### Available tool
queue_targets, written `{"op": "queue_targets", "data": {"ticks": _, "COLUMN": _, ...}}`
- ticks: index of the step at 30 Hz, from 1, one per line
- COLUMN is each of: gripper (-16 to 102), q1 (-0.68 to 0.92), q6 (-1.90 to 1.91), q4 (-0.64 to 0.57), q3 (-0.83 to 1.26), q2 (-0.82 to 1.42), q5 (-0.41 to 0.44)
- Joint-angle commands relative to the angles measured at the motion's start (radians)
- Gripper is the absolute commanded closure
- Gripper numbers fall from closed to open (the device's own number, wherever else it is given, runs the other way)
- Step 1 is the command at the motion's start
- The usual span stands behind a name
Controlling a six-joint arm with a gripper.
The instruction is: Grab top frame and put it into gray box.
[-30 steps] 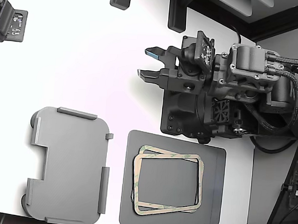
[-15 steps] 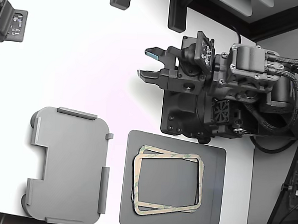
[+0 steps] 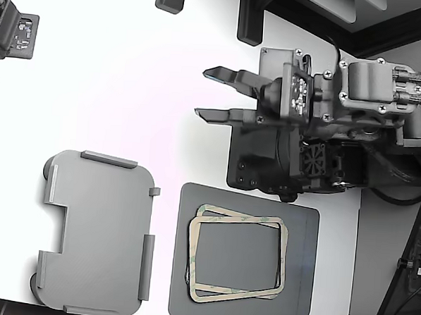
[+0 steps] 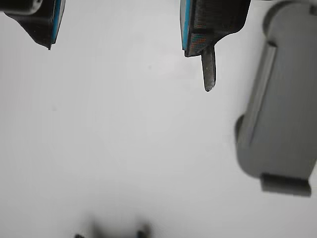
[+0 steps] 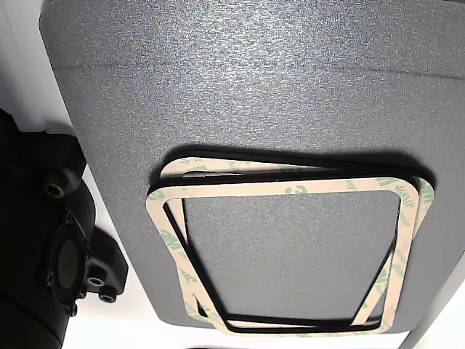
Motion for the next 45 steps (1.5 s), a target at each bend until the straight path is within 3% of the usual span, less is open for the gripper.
{"op": "queue_targets", "data": {"ticks": 1, "gripper": -10, "q1": 0.084, "q6": -0.239, "q4": 0.006, "q3": -0.106, "q2": -0.067, "q5": 0.097}}
{"op": "queue_targets", "data": {"ticks": 4, "gripper": -10, "q1": 0.17, "q6": -0.426, "q4": 0.06, "q3": -0.156, "q2": -0.106, "q5": 0.12}}
{"op": "queue_targets", "data": {"ticks": 10, "gripper": -7, "q1": 0.267, "q6": -0.778, "q4": 0.129, "q3": -0.175, "q2": -0.146, "q5": 0.025}}
{"op": "queue_targets", "data": {"ticks": 13, "gripper": -13, "q1": 0.394, "q6": -0.928, "q4": 0.187, "q3": -0.216, "q2": -0.198, "q5": 0.064}}
{"op": "queue_targets", "data": {"ticks": 19, "gripper": -13, "q1": 0.543, "q6": -1.221, "q4": 0.328, "q3": -0.333, "q2": -0.314, "q5": 0.132}}
{"op": "queue_targets", "data": {"ticks": 27, "gripper": -11, "q1": 0.713, "q6": -1.525, "q4": 0.468, "q3": -0.426, "q2": -0.43, "q5": 0.132}}
{"op": "queue_targets", "data": {"ticks": 29, "gripper": 1, "q1": 0.753, "q6": -1.597, "q4": 0.485, "q3": -0.445, "q2": -0.465, "q5": 0.118}}
{"op": "queue_targets", "data": {"ticks": 31, "gripper": 4, "q1": 0.795, "q6": -1.638, "q4": 0.503, "q3": -0.463, "q2": -0.508, "q5": 0.091}}
{"op": "queue_targets", "data": {"ticks": 32, "gripper": 1, "q1": 0.816, "q6": -1.672, "q4": 0.514, "q3": -0.474, "q2": -0.531, "q5": 0.075}}
{"op": "queue_targets", "data": {"ticks": 33, "gripper": -8, "q1": 0.841, "q6": -1.703, "q4": 0.532, "q3": -0.489, "q2": -0.558, "q5": 0.067}}
{"op": "queue_targets", "data": {"ticks": 37, "gripper": -14, "q1": 0.946, "q6": -1.756, "q4": 0.597, "q3": -0.552, "q2": -0.649, "q5": 0.035}}
{"op": "queue_targets", "data": {"ticks": 45, "gripper": -14, "q1": 1.12, "q6": -1.79, "q4": 0.581, "q3": -0.595, "q2": -0.758, "q5": -0.018}}
